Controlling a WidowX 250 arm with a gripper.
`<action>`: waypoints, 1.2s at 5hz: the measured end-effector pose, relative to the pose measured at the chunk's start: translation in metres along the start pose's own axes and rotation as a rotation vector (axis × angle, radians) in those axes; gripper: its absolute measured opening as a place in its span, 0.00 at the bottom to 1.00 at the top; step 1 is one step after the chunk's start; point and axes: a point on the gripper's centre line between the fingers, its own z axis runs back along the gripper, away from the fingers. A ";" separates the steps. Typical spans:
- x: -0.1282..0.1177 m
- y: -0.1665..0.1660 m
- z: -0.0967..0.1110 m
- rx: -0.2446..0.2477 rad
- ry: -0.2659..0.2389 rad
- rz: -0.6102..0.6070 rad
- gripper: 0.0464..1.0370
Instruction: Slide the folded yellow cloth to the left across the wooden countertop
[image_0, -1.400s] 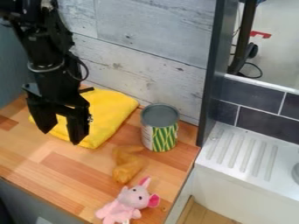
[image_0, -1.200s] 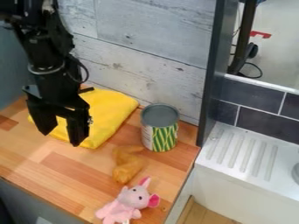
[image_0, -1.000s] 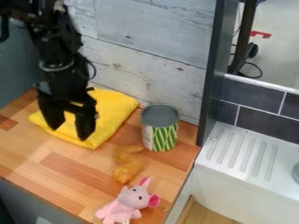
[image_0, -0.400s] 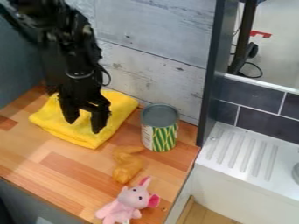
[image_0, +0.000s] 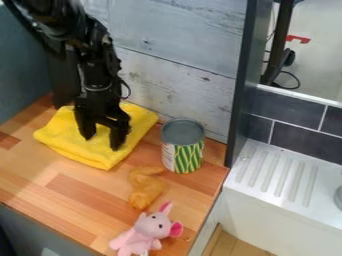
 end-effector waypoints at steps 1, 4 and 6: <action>-0.005 0.013 -0.010 0.001 0.019 0.016 0.97; -0.071 0.091 -0.030 -0.001 0.144 0.242 0.97; -0.103 0.111 -0.028 -0.002 0.256 0.276 0.97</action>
